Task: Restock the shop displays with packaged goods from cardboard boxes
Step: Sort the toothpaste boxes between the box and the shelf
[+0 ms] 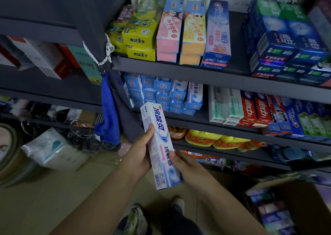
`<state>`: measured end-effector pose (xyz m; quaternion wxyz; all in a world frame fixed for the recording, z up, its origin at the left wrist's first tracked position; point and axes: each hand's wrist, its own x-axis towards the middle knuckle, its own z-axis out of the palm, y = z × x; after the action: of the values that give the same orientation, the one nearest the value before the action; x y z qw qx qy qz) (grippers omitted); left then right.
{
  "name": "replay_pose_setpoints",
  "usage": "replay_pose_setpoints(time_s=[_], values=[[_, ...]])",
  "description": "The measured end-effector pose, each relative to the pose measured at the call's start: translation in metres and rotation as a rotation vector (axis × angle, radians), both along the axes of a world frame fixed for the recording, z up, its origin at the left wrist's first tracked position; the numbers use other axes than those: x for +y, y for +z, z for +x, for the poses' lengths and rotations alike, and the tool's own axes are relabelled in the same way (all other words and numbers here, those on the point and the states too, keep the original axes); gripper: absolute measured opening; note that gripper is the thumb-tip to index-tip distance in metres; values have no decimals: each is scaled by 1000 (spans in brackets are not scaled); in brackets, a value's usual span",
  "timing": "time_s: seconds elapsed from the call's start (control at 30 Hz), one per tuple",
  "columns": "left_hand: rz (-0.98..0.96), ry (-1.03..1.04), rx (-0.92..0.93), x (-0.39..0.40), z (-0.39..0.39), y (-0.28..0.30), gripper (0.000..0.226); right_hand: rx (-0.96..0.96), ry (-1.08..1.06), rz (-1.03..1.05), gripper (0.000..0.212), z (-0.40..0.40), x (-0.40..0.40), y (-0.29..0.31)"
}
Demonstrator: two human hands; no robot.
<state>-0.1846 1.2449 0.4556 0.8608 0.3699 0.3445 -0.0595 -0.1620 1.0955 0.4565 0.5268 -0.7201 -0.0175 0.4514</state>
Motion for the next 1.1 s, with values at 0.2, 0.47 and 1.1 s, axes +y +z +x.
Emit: replay_pose_setpoints(time_s=[0.2,0.47,1.1], values=[[113,-147,-29,-13,7,0,59,-47,-181,135,15,-9,-12,11],[274,-88,-3,-9,7,5,21,-431,-369,-41,21,44,-38,40],[349,17,92,9,1,-5,17,-590,-185,-19,87,146,-4,-18]])
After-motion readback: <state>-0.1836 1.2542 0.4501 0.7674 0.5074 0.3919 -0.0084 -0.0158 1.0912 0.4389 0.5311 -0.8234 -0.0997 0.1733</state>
